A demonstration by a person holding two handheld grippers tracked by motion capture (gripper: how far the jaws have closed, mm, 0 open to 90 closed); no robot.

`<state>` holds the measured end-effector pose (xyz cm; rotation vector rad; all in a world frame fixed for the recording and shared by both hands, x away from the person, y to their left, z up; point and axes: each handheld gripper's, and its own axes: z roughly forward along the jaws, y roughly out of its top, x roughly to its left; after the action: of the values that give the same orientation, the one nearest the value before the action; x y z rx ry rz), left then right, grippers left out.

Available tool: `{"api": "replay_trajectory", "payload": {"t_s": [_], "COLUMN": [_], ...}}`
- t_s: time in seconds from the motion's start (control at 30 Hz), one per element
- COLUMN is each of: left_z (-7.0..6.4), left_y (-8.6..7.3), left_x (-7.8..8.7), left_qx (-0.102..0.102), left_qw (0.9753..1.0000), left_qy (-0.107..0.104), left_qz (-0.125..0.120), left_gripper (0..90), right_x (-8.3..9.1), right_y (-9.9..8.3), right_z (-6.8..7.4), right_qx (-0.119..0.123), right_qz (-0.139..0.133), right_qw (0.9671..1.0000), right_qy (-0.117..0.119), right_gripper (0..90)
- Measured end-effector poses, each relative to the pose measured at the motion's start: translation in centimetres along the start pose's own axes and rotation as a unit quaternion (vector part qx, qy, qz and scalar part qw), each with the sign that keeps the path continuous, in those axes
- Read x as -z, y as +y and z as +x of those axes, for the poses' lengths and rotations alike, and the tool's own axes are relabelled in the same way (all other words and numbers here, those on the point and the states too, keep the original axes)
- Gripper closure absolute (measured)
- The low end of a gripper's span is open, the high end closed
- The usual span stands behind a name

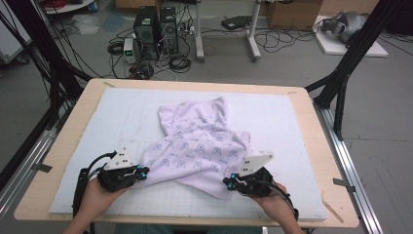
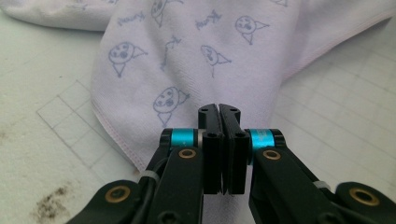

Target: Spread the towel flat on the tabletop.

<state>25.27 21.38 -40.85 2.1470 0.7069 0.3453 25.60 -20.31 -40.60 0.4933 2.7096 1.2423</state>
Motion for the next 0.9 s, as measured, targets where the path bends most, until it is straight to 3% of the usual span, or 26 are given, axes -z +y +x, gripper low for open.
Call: {"api": "replay_trajectory", "payload": {"t_s": [0.1,0.27,0.37,0.47,0.6,0.7,0.8,0.9], "left_z": [-0.9,-1.9,-1.6,-0.8,0.6,1.4,1.9,1.7], "left_y": [0.3,1.0,1.0,0.7,0.6,0.7,0.5,0.3], "left_x": [1.3,3.1,2.4,0.6,-2.4,-4.0,-5.4,-5.5], "left_qx": [-0.005,-0.012,-0.01,-0.007,0.003,0.003,0.012,0.009], "left_qw": [0.9999,0.999,0.9991,0.9995,0.9998,0.9994,0.998,0.9987], "left_qy": [-0.001,-0.026,-0.032,-0.025,-0.018,-0.017,-0.021,-0.015], "left_qz": [-0.012,-0.033,-0.026,-0.016,0.006,0.028,0.058,0.047], "left_gripper": [87.5,86.4,68.8,63.8,61.6,61.4,59.9,61.5], "right_x": [1.7,5.3,5.9,4.7,1.2,-1.2,-2.9,-3.6], "right_y": [-0.2,0.0,-0.3,-0.3,-0.2,-0.1,-0.1,-0.4], "right_z": [1.3,2.3,1.2,0.1,-1.5,-2.5,-2.9,-3.2], "right_qx": [0.023,0.03,0.003,-0.011,-0.007,-0.01,0.005,-0.004], "right_qz": [0.015,-0.007,-0.025,-0.023,0.01,0.022,0.055,0.07], "right_qw": [0.9994,0.9995,0.9996,0.9995,0.9995,0.9994,0.9981,0.9972], "right_qy": [-0.02,-0.005,-0.012,-0.019,-0.027,-0.024,-0.029,-0.027], "right_gripper": [88.9,88.1,76.7,69.7,61.5,60.9,61.0,70.7]}}
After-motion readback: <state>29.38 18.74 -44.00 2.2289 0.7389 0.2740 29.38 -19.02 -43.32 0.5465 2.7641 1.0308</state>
